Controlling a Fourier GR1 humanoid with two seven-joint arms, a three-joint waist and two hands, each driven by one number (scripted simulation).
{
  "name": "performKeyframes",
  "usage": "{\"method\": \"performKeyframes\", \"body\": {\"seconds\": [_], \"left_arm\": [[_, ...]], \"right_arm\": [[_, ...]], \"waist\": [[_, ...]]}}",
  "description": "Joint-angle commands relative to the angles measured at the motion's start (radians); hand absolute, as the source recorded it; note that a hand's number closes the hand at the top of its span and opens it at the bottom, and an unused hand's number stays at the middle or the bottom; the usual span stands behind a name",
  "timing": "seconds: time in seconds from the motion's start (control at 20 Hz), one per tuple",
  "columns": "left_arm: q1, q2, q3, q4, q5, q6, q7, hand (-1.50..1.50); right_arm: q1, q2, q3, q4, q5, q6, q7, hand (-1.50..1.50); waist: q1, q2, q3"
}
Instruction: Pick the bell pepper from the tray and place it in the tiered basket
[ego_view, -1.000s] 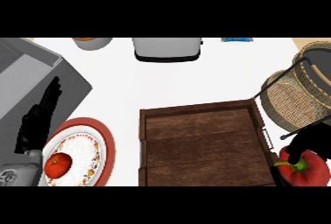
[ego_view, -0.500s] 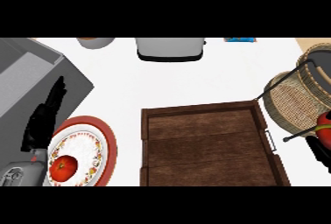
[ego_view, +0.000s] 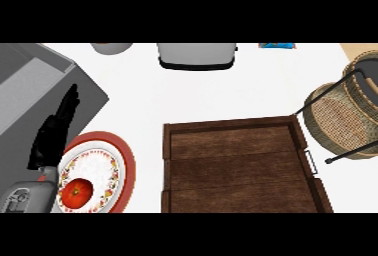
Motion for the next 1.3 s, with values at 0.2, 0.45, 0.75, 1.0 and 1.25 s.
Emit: {"method": "performKeyframes", "body": {"seconds": [0.2, 0.45, 0.75, 1.0, 1.25], "left_arm": [[-0.036, -0.025, -0.002, -0.046, -0.018, -0.009, 0.089, 0.00], [0.018, 0.014, 0.045, -0.032, -0.001, -0.053, 0.003, 0.00], [-0.050, -0.022, 0.029, -0.017, -0.025, -0.016, 0.050, 0.00], [0.032, -0.014, 0.043, -0.041, -0.025, -0.033, 0.006, 0.00], [-0.021, -0.013, 0.050, -0.051, -0.029, -0.040, 0.081, 0.00]], "right_arm": [[-0.130, 0.009, 0.006, 0.351, 0.058, -0.008, -0.273, 1.50], [-0.135, -0.009, -0.022, 0.413, 0.003, 0.105, -0.354, 1.50], [-0.199, 0.050, 0.014, 0.649, -0.007, 0.168, -0.359, 1.50], [-0.231, 0.052, -0.016, 0.745, -0.023, 0.223, -0.364, -1.50], [-0.248, 0.119, -0.106, 0.744, -0.133, 0.216, -0.374, -1.50]], "waist": [[0.000, -0.001, 0.000], [-0.006, -0.003, 0.000], [0.005, 0.002, 0.000], [-0.001, -0.002, 0.000], [-0.013, -0.005, 0.000]]}}
